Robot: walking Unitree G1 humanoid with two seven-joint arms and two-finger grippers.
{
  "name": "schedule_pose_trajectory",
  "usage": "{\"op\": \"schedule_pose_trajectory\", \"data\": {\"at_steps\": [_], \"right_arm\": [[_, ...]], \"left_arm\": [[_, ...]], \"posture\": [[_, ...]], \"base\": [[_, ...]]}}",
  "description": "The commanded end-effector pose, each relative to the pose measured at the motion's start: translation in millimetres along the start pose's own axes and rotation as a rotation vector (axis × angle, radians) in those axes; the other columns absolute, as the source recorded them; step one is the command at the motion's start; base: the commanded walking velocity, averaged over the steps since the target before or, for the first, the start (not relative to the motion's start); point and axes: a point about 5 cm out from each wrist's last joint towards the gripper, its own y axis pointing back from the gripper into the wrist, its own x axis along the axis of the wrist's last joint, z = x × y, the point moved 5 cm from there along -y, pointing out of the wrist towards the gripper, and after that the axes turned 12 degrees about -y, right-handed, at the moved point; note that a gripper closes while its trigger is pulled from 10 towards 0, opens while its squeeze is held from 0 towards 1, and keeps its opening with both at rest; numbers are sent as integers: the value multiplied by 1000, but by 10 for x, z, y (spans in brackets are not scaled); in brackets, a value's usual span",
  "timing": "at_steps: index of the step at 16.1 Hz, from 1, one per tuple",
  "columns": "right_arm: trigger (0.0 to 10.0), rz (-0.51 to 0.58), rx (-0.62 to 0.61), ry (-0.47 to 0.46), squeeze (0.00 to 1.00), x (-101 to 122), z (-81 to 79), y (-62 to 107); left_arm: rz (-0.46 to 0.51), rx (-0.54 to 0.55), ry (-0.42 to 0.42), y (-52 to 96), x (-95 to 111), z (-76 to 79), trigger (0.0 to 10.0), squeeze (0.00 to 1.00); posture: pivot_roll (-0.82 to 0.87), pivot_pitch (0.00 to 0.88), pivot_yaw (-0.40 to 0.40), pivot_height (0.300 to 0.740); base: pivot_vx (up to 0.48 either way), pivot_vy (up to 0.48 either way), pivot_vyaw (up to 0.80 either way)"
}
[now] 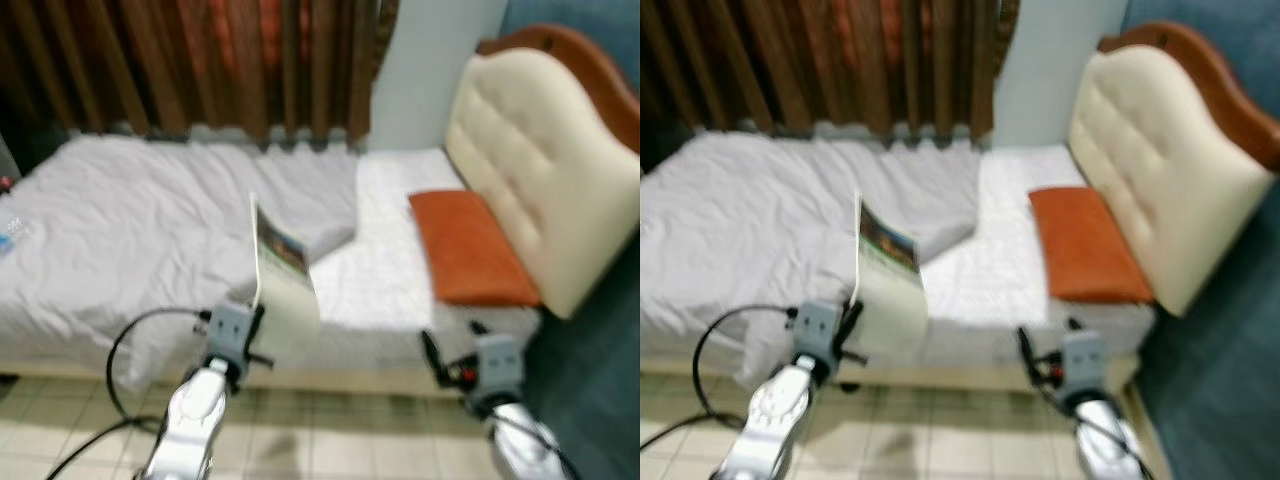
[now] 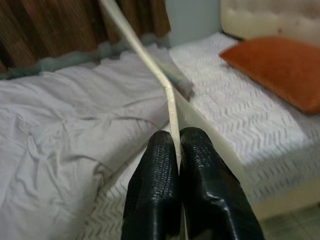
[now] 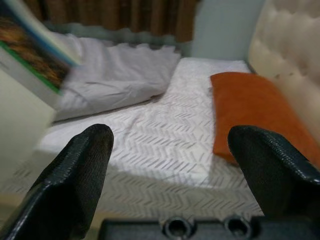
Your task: Clean up the room
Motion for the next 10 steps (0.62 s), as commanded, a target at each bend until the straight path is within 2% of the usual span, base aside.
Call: {"op": "schedule_pose_trajectory", "data": {"at_steps": [1,3,5,10], "right_arm": [[10000,10,-10,9,0,51,29,3],[10000,-1,-8,10,0,18,8,8],[10000,-3,0,19,0,30,-1,-28],[10000,-4,-1,37,0,46,38,-84]], "left_arm": [[36,2,-29,-36,94,2,10000,0],[67,-17,-51,-73,185,53,10000,0],[78,-14,-28,-127,245,37,10000,0],[82,-22,-10,-215,282,6,10000,0]], "posture": [[-23,0,23,740],[-20,0,23,740],[-19,0,24,740],[-27,0,29,740]], "base": [[0,0,0],[0,0,0],[141,0,0],[480,0,0]]}}
